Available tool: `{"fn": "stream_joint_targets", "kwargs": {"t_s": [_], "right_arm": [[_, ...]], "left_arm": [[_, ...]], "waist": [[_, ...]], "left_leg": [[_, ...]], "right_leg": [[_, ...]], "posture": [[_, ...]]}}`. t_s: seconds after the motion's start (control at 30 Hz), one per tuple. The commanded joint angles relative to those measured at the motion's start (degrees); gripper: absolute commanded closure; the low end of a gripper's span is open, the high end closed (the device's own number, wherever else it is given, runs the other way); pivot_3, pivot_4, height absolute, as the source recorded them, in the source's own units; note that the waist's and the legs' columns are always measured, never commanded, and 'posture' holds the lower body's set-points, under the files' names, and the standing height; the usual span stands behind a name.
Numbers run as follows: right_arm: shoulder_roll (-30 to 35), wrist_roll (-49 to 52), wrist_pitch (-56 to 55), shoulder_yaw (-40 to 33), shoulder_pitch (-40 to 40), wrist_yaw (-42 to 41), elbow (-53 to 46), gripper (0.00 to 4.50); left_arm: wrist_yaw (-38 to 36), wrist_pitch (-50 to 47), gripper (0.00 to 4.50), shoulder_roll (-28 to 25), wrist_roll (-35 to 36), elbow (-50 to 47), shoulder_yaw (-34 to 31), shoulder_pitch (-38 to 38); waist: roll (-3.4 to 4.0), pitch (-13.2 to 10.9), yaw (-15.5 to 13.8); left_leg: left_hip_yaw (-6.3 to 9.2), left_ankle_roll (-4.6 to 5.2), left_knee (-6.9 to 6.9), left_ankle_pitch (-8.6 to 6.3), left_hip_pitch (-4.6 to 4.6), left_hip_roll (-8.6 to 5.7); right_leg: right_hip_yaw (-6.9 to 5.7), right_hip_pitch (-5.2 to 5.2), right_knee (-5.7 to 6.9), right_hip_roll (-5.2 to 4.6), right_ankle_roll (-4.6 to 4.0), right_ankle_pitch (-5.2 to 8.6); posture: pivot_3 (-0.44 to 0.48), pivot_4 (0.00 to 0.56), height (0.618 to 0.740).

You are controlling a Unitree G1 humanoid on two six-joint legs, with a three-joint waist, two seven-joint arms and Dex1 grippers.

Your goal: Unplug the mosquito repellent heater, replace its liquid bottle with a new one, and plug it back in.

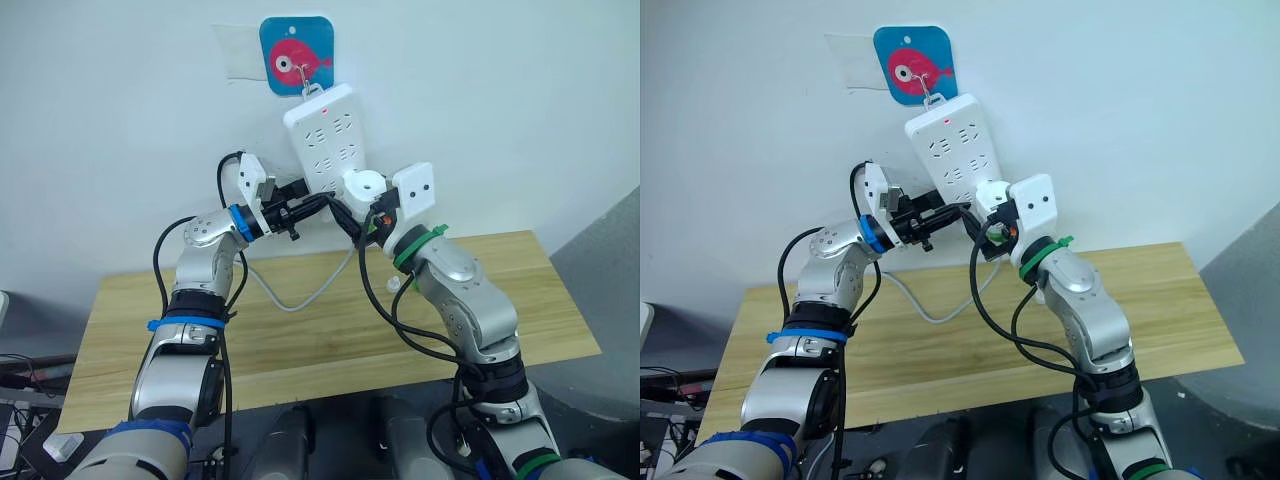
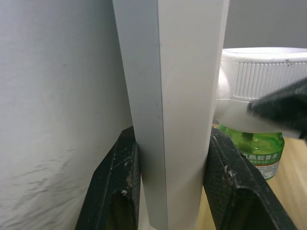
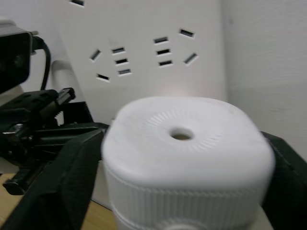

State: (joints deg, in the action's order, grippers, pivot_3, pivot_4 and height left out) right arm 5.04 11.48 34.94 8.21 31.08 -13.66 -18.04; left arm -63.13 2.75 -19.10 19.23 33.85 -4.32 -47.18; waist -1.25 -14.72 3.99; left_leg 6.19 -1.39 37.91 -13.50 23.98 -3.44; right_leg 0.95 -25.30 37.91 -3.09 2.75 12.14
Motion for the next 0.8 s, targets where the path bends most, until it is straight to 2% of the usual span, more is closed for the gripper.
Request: {"fn": "stream_joint_targets", "kwargs": {"t_s": [0.03,0.3,0.47,0.53,0.8], "right_arm": [[0.9,1.0,1.5,-1.1,-2.2,-0.1,-5.2,0.02],[6.6,4.9,7.1,-1.9,-12.3,-3.2,-17.3,0.02],[10.2,7.1,7.8,-3.7,-15.3,-5.0,-22.1,0.02],[11.3,8.1,7.3,-5.0,-16.3,-5.7,-23.6,0.61],[11.3,8.6,4.9,-5.7,-15.8,-5.1,-23.7,3.58]], "left_arm": [[-1.2,1.0,3.12,-0.3,-0.4,-2.0,1.0,-0.7],[-1.1,1.1,3.12,-0.5,-0.6,-1.8,0.9,-0.7],[-1.1,0.9,3.12,-0.6,-0.5,-2.0,0.8,-0.5],[-1.1,0.9,3.12,-0.7,-0.5,-2.0,0.8,-0.5],[-1.2,0.8,3.12,-0.7,-0.5,-2.0,0.9,-0.7]], "waist": [[0.0,0.0,-0.2],[-0.01,0.0,-0.6],[-0.02,0.0,-0.6],[-0.02,0.0,-0.7],[-0.02,0.0,-0.7]], "left_leg": [[-0.02,0.04,-0.01,-0.03,0.07,-0.02],[-0.06,0.28,0.05,-0.17,0.01,-0.01],[-0.1,0.28,0.06,-0.17,0.02,0.0],[-0.1,0.29,0.06,-0.17,0.02,-0.01],[-0.11,0.29,0.06,-0.17,0.01,0.0]], "right_leg": [[0.0,-0.01,0.0,-0.02,0.0,0.0],[0.01,0.0,-0.05,-0.03,0.01,0.0],[0.03,0.01,-0.12,-0.02,0.01,0.01],[0.03,0.02,-0.12,-0.03,0.01,0.01],[0.02,0.02,-0.11,-0.02,0.01,0.01]], "posture": [[-0.095,0.207,0.74],[-0.105,0.214,0.74],[-0.107,0.218,0.74],[-0.108,0.217,0.74],[-0.107,0.215,0.74]]}}
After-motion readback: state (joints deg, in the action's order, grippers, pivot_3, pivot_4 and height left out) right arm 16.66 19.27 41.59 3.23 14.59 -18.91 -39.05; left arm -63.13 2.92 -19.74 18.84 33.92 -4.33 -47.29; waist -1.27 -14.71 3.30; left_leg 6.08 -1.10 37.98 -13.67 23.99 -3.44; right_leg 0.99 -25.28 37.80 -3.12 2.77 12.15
